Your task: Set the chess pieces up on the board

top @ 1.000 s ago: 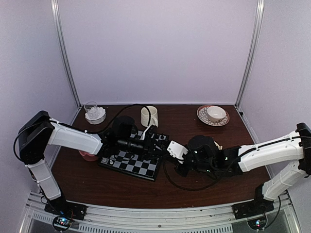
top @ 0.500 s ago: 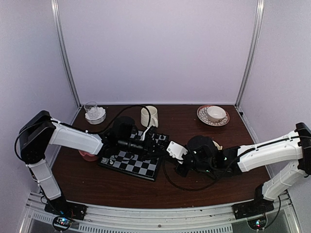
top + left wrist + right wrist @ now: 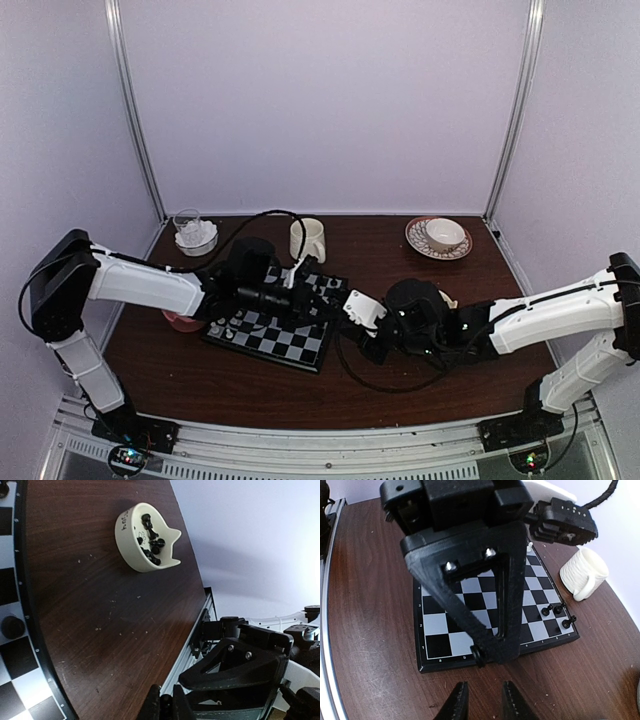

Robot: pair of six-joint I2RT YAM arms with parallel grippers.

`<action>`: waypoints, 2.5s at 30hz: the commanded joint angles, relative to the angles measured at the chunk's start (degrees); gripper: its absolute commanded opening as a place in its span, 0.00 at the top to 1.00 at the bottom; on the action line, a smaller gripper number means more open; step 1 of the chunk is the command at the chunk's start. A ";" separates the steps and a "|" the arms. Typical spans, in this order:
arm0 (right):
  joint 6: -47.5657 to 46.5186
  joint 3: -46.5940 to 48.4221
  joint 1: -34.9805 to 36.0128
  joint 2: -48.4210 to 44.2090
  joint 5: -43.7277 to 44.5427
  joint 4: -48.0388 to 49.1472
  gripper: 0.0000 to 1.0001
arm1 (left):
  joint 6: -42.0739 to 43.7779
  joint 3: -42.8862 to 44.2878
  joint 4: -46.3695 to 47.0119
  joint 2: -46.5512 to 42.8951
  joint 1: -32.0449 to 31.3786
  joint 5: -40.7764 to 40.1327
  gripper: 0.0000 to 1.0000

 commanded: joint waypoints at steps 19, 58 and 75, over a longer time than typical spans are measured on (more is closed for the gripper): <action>8.80 0.34 0.35 -5.59 4.78 8.23 0.42 | 34.82 -13.42 -19.85 -36.91 4.94 -41.92 1.00; 11.50 0.45 0.37 -2.29 20.52 13.29 0.34 | 42.04 -25.34 -3.04 -37.87 4.83 -51.19 1.00; 9.71 -8.04 0.20 -14.86 29.48 17.27 0.34 | 46.91 -25.89 12.29 -24.44 3.99 -43.99 1.00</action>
